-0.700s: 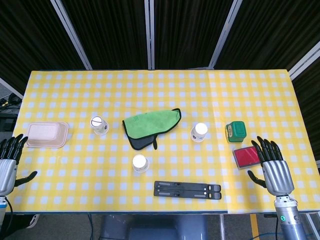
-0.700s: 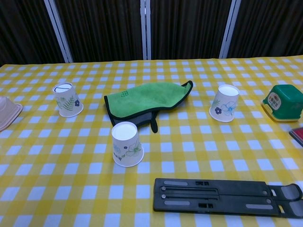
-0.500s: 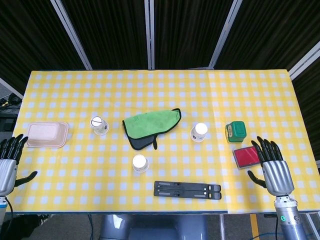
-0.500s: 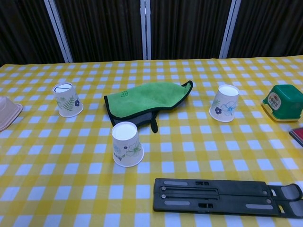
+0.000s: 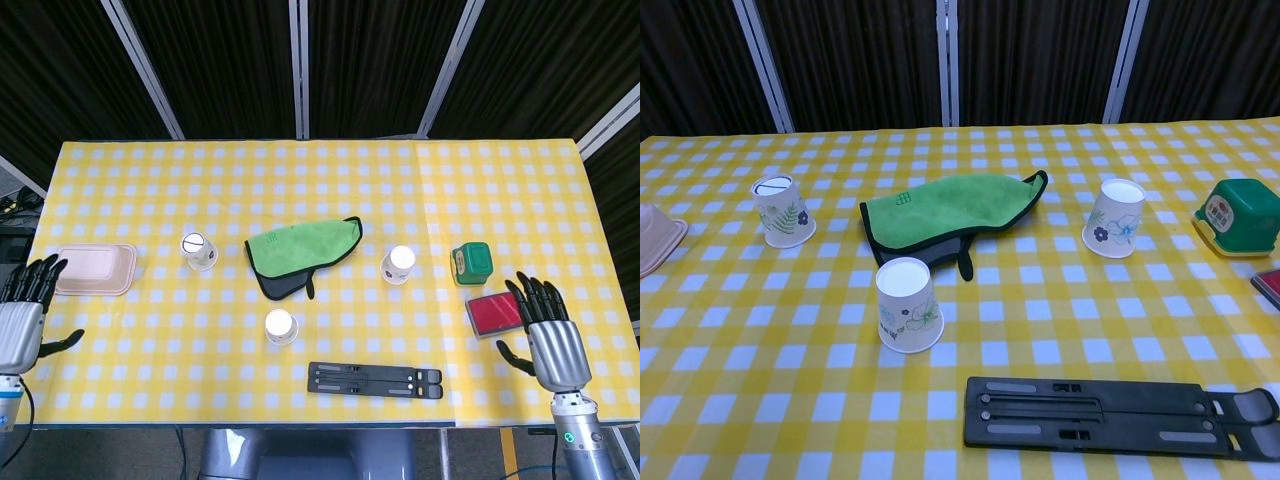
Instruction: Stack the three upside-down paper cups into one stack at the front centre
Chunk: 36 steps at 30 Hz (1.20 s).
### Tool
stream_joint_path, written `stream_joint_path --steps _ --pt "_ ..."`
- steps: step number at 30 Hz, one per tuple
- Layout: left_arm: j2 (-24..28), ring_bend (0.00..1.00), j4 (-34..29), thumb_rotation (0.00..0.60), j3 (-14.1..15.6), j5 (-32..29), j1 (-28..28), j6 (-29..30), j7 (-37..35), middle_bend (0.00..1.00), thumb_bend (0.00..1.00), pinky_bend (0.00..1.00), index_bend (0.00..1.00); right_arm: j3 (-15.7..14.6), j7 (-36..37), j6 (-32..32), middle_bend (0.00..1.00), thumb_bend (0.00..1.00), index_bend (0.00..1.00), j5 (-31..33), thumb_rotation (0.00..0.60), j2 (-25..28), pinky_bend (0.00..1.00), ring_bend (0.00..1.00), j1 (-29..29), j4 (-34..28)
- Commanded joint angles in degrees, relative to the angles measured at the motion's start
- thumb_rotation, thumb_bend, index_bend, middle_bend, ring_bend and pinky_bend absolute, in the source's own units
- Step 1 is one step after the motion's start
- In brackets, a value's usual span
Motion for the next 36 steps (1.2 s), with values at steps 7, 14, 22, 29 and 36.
stream_joint_path --steps 7,14,22,29,36 --pt "3.74 0.00 -1.89 0.600 -5.94 -11.27 -11.81 -18.20 6.78 0.00 0.07 0.00 0.08 -0.29 1.52 -0.12 0.00 0.14 0.00 -0.52 0.600 0.57 0.00 0.00 0.04 -0.23" --pt "2.45 0.00 0.05 0.600 -8.51 -20.56 -19.25 -28.31 10.59 0.00 0.12 0.00 0.18 -0.05 3.22 -0.24 0.00 0.14 0.00 -0.15 0.600 1.09 0.00 0.00 0.07 -0.26" --pt "-0.87 0.00 3.05 0.600 -9.18 -28.75 -25.98 -34.84 14.81 0.00 0.18 0.00 0.27 0.40 4.96 -0.98 0.00 0.14 0.00 0.94 0.600 1.58 0.00 0.00 0.24 0.05" --pt "-4.61 0.00 6.56 0.600 -7.93 -34.55 -30.54 -36.55 19.31 0.00 0.19 0.00 0.19 0.67 6.27 -1.57 0.00 0.14 0.00 1.73 0.600 1.90 0.00 0.00 0.36 0.30" --pt "-7.53 0.00 9.62 0.600 -7.29 -38.57 -33.96 -38.24 20.19 0.00 0.20 0.00 0.19 0.99 7.21 -2.11 0.00 0.14 0.00 2.41 0.600 2.02 0.00 0.00 0.56 0.59"
